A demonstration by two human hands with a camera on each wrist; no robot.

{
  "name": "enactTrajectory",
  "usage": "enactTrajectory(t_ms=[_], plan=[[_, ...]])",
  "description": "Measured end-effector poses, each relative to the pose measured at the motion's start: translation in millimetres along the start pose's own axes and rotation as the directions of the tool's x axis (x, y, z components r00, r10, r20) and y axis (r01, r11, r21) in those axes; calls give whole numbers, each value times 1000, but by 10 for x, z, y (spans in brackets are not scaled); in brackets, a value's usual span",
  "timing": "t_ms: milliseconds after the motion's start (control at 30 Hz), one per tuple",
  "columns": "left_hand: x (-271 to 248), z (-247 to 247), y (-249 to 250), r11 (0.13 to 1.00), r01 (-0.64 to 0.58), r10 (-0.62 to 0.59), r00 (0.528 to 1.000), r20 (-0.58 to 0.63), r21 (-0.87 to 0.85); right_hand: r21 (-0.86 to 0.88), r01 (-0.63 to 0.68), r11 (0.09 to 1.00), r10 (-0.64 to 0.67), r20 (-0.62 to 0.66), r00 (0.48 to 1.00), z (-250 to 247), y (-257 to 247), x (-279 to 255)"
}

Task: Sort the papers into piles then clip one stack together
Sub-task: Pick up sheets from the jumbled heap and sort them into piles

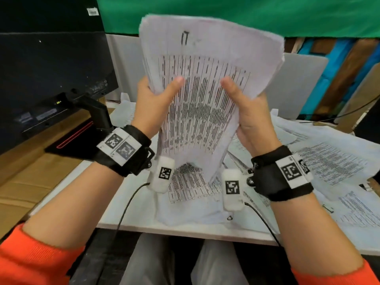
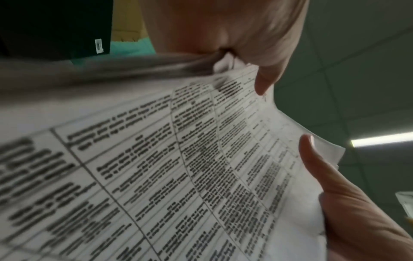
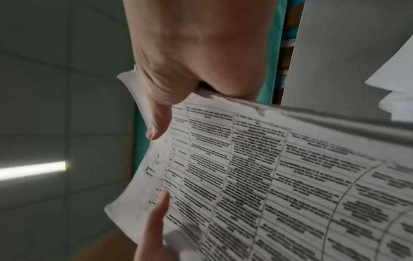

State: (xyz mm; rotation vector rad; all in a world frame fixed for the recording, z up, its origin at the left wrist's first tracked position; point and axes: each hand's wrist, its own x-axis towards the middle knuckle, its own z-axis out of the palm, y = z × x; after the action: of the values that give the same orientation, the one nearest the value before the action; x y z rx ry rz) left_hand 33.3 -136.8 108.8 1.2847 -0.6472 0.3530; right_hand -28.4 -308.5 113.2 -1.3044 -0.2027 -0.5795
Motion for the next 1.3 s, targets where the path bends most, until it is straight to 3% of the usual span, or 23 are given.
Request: enactTrajectory(t_ms=[67, 100, 133, 200, 233, 267, 333, 367, 400, 467, 500, 567, 667, 733, 800, 867, 933, 1000, 1067, 1133, 1200, 1300], plan=[[33, -109, -94, 999, 53, -52, 998, 41, -2, -42, -48, 998, 49, 36, 998, -67, 36, 4], [22, -193, -210, 989, 136, -142, 983, 114, 58, -120, -116, 986, 124, 67, 990, -123, 100, -22], [-25, -284, -367, 961, 246, -269, 939, 214, 128, -221, -200, 954, 225, 95, 970, -208, 221, -63], [-219, -442, -650, 841, 458, -535, 783, 317, 289, -364, -374, 853, 450, 149, 880, -383, 524, -183], [-313, -490, -779, 792, 499, -601, 740, 302, 352, -398, -437, 807, 532, 167, 830, -447, 668, -256], [-376, -512, -882, 776, 509, -614, 745, 262, 372, -406, -474, 781, 576, 176, 798, -482, 788, -314], [-427, -452, -948, 807, 518, -562, 822, 98, 282, -360, -510, 781, 592, 168, 788, -496, 951, -356], [-423, -409, -931, 826, 525, -544, 838, 47, 204, -320, -533, 783, 597, 145, 789, -479, 997, -356], [-409, -376, -920, 842, 516, -526, 850, 28, 157, -295, -552, 780, 600, 102, 793, -472, 1039, -349], [-373, -374, -972, 815, 533, -558, 827, 62, 228, -308, -581, 754, 603, -28, 797, -510, 1127, -299], [-368, -407, -1017, 769, 558, -601, 797, 57, 311, -335, -589, 736, 595, -97, 798, -543, 1148, -282], [-384, -551, -1135, 619, 636, -680, 728, -92, 461, -354, -613, 706, 572, -225, 789, -656, 1177, -286], [-447, -858, -1292, 446, 797, -731, 587, -348, 408, -349, -654, 671, 563, -334, 756, -854, 1210, -320], [-450, -943, -1310, 430, 853, -784, 515, -346, 297, -323, -702, 635, 580, -401, 709, -938, 1240, -300], [-453, -911, -1334, 446, 874, -829, 485, -279, 194, -206, -781, 589, 662, -432, 613, -963, 1272, -291], [-472, -804, -1351, 446, 866, -853, 488, -184, 227, -118, -820, 560, 723, -415, 553, -992, 1323, -271], [-501, -656, -1345, 452, 849, -875, 482, -50, 274, -95, -817, 569, 725, -411, 552, -1034, 1347, -253], [-507, -564, -1352, 475, 823, -865, 502, -5, 312, -81, -819, 569, 726, -419, 546, -1096, 1357, -231], [-469, -526, -1330, 525, 767, -814, 579, -44, 369, -111, -832, 544, 732, -421, 535, -1147, 1343, -203], [-387, -544, -1227, 550, 643, -710, 696, -108, 533, -178, -836, 520, 714, -447, 539, -1193, 1337, -170], [-272, -627, -1048, 530, 482, -571, 811, -127, 697, -254, -824, 506, 682, -468, 562, -1269, 1388, -123], [-67, -804, -664, 508, 332, -340, 925, -169, 795, -351, -789, 504, 660, -433, 614, -1213, 1261, -160]])
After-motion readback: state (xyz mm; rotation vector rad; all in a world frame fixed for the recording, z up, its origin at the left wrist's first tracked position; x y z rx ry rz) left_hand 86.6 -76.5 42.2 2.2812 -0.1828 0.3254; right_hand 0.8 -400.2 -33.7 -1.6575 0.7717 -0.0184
